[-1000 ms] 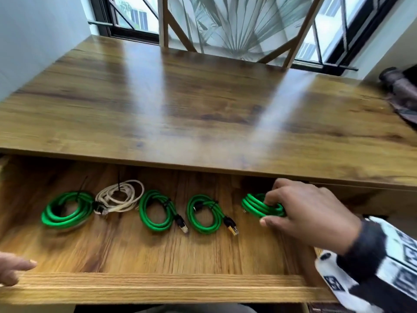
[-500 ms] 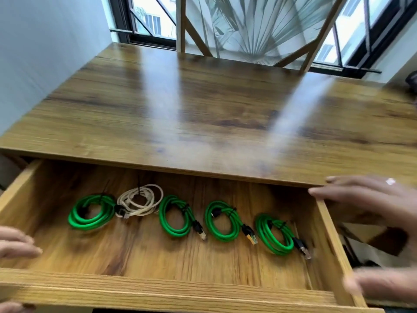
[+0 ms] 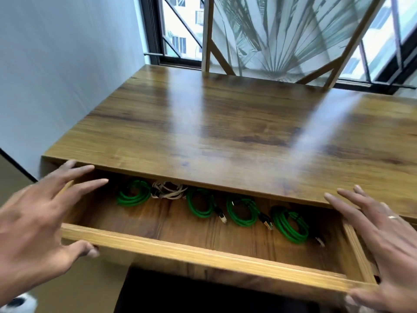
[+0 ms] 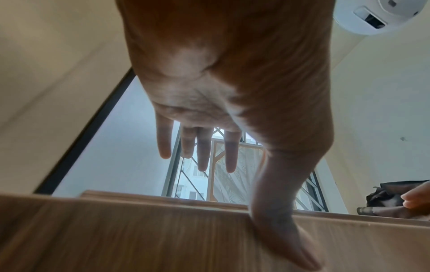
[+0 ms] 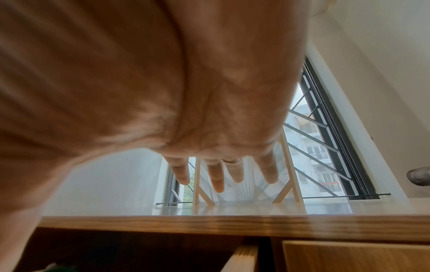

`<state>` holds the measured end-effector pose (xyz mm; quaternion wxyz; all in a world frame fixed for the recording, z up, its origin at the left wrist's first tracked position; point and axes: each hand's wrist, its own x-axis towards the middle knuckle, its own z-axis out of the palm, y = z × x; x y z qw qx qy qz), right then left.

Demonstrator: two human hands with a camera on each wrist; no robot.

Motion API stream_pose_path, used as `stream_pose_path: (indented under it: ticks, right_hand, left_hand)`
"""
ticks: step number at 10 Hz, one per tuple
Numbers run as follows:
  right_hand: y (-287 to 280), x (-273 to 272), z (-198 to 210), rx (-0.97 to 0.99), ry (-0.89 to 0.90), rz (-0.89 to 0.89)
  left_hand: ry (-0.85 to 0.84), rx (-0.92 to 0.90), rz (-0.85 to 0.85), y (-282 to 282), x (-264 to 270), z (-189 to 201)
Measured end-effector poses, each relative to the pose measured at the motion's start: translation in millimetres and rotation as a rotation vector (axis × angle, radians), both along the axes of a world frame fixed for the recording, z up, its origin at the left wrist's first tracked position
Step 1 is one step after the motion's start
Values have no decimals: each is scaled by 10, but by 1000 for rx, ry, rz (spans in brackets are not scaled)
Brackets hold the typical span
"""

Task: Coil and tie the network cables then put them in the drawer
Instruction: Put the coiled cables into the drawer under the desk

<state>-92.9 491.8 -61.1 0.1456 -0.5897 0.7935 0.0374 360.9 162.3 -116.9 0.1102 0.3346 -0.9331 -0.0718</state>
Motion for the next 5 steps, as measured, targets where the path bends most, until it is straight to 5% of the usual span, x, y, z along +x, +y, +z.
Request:
stream_pose_path:
  ticks: [3, 5]
  right_hand:
    - [-351, -339, -298, -109, 35, -156]
    - [-531, -335, -331, -290, 75, -251]
  left_hand:
    - [-73, -135, -7, -358, -682, 167]
    - [-32, 22, 138, -707, -785, 20]
